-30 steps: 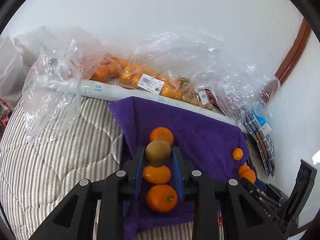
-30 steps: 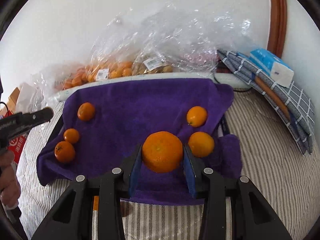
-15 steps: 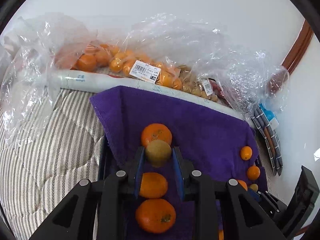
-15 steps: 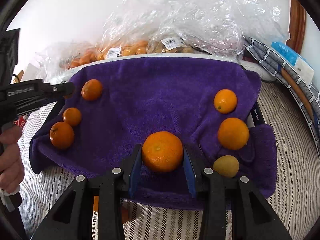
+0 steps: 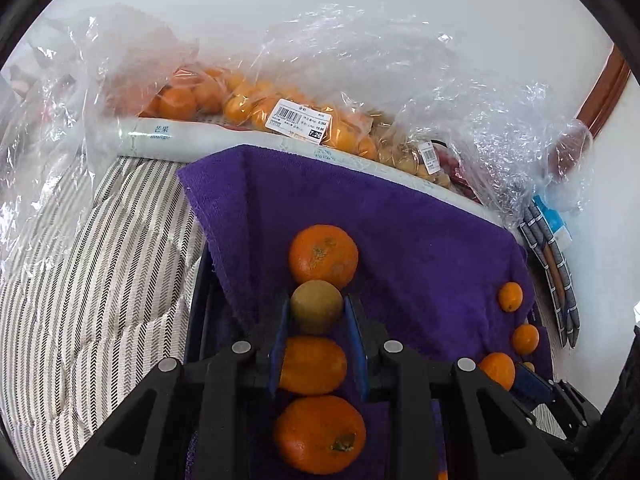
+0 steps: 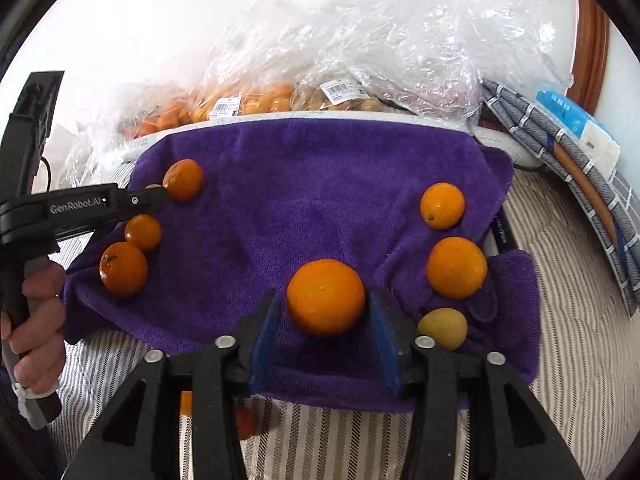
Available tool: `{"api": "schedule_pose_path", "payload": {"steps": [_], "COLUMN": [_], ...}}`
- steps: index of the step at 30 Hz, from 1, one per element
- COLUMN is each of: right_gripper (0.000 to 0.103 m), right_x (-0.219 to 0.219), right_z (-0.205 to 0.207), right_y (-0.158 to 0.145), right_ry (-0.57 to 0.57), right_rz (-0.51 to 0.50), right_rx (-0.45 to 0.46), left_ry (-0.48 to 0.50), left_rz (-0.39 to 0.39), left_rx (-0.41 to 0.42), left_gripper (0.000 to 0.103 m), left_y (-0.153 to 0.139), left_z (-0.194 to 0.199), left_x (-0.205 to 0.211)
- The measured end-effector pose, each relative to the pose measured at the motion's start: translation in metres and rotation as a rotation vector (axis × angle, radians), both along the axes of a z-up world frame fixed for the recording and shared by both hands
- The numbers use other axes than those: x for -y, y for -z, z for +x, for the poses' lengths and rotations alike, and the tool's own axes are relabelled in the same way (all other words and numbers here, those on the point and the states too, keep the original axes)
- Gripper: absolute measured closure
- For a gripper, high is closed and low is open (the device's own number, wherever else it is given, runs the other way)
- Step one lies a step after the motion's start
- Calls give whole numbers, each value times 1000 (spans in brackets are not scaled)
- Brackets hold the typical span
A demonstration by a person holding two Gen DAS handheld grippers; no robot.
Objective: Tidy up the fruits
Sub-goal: 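Open both grippers to release the fruits onto the purple towel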
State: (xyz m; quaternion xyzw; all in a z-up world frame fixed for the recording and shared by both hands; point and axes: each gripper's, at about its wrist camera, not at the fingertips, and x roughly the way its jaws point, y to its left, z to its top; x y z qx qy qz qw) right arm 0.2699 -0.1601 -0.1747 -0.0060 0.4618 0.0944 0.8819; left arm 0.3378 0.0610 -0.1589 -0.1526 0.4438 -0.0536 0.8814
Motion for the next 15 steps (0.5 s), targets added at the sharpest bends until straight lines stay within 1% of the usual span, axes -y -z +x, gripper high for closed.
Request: {"api": "schedule_pose_path", "payload": {"steps": [3, 5, 7, 11, 15], "right_gripper": [47, 39, 38, 38, 38], "right_x": [4, 9, 16, 24, 31], "right_z": [-8, -13, -19, -29, -47], "right_y": [-10, -18, -25, -36, -49], "right_ry": [15, 36, 63, 101, 121], "right_rz": [-8, -1, 10, 15, 58], "right_rx": [22, 40, 53, 56, 65], "left_ry": [9, 12, 9, 11, 20], "left_rz": [-10, -16, -22, -17, 2], "left_rx": [-13, -9, 10, 38, 52], "left_gripper": [77, 73, 64, 60, 57], "left_y": [-3, -9, -17, -31, -46], "left_z": [1, -2, -10, -28, -48], "left_x": [1, 0, 0, -1, -4]}}
